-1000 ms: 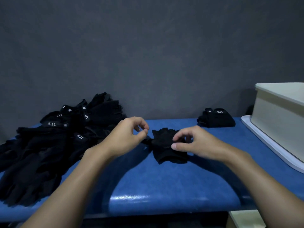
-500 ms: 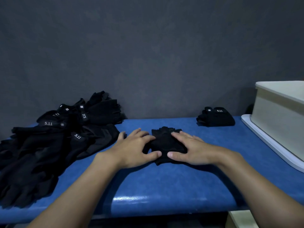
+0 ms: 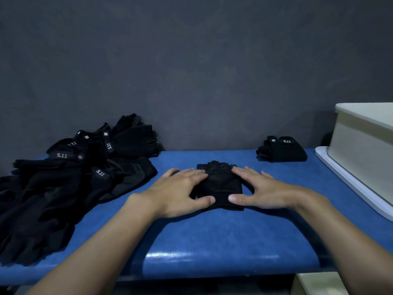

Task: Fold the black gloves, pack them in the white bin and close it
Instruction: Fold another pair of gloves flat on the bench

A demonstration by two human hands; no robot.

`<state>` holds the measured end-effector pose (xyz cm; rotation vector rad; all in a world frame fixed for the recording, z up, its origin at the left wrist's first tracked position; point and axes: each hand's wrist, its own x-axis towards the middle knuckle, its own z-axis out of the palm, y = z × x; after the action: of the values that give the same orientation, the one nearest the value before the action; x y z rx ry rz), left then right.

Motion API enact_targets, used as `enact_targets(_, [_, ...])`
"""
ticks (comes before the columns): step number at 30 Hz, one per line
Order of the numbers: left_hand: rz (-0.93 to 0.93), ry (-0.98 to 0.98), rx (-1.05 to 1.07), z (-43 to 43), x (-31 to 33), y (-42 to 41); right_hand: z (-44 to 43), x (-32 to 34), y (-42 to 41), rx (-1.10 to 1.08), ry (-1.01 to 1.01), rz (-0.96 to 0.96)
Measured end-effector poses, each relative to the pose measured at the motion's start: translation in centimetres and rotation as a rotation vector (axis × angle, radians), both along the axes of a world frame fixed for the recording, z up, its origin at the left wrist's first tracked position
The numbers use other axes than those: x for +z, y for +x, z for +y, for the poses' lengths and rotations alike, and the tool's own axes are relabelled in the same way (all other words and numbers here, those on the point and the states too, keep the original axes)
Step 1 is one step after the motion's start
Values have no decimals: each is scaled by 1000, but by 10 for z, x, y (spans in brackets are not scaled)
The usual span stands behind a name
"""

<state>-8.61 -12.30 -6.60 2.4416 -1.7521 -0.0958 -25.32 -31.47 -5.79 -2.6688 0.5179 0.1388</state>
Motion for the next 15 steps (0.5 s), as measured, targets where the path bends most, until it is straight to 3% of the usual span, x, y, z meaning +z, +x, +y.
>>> enact_targets(4, [36, -24, 14, 1, -1, -1, 5, 5, -1, -22, 80, -91])
enact_targets(9, [54, -181, 74, 14, 11, 6, 14, 9, 12, -66, 126, -350])
enact_targets(15, [-143, -374, 312, 50, 31, 42, 46, 24, 67, -10, 117, -465])
